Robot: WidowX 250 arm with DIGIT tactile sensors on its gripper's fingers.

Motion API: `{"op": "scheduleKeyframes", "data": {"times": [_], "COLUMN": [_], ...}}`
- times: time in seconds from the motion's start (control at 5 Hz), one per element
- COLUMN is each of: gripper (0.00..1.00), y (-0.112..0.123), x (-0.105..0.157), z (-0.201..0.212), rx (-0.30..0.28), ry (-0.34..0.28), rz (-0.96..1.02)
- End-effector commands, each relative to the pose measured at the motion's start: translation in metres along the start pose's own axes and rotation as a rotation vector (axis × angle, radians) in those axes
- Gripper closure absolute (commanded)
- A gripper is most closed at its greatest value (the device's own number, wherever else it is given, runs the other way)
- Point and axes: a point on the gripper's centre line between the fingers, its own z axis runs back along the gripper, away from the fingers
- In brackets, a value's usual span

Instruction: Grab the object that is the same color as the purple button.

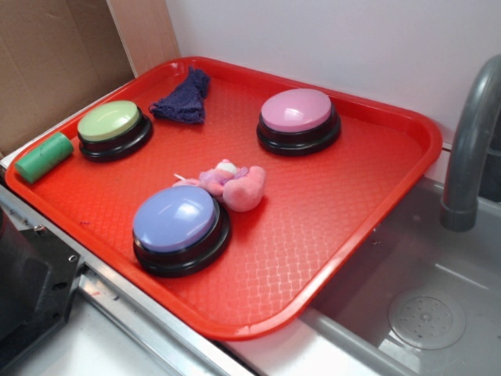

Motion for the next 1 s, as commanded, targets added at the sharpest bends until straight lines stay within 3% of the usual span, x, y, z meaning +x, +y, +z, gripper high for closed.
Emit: {"op": "scheduleKeyframes", "data": {"times": [0.0,0.4,0.6,0.8], "gripper": [0.0,0.0,0.0,0.0], "y": [0.0,0.01,0.029,0.059], "x": [0.0,0.042,0.067,0.096], "z": [0.0,-0.022,-0.041,-0.064], "rx": [0.0,0.071,0.103,0.121], "ry": [0.0,0.001,-0.049,-0.059], "rz": [0.0,0.119,0.214,0.331]}}
